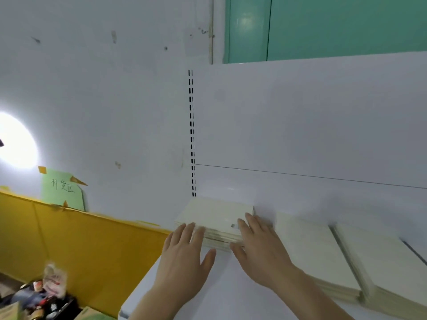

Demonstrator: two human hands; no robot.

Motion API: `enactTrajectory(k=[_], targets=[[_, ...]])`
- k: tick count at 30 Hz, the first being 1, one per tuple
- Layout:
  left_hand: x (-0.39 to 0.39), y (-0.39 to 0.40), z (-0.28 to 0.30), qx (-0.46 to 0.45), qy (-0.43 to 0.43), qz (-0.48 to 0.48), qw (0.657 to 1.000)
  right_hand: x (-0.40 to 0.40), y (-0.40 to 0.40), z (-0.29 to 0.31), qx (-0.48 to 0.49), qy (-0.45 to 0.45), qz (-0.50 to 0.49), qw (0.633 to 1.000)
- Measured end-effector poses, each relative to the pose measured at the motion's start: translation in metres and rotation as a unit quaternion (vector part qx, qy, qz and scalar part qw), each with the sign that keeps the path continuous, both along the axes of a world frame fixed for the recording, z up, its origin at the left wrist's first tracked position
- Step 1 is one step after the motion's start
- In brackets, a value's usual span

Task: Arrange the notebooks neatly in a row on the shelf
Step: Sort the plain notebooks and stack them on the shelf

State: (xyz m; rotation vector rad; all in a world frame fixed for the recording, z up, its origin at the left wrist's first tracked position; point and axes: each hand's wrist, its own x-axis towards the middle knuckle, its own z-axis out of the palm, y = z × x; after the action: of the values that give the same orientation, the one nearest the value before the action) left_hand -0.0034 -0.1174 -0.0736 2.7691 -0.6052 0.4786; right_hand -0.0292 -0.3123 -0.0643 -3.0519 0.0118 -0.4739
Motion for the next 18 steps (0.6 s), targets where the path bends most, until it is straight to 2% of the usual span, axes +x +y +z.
enactTrajectory(k=[5, 10, 15, 18], targets=[[0.037, -0.002, -0.009, 0.024, 0.034, -0.003, 0.999, 0.033, 0.003, -0.010, -0.018, 0.043, -0.018, 0.999], [0.060, 0.001, -0.021, 0.015, 0.025, -0.027, 0.999, 0.043, 0.009, -0.008, -0.079, 0.001, -0.020, 0.997], [0.079, 0.017, -0.031, -0.058, -0.031, -0.087, 0.994, 0.037, 0.022, 0.008, -0.050, -0.024, -0.052, 0.997], [0.082, 0.028, -0.023, -0.150, -0.082, -0.115, 0.978, 0.027, 0.032, 0.023, -0.047, -0.072, -0.103, 0.991]])
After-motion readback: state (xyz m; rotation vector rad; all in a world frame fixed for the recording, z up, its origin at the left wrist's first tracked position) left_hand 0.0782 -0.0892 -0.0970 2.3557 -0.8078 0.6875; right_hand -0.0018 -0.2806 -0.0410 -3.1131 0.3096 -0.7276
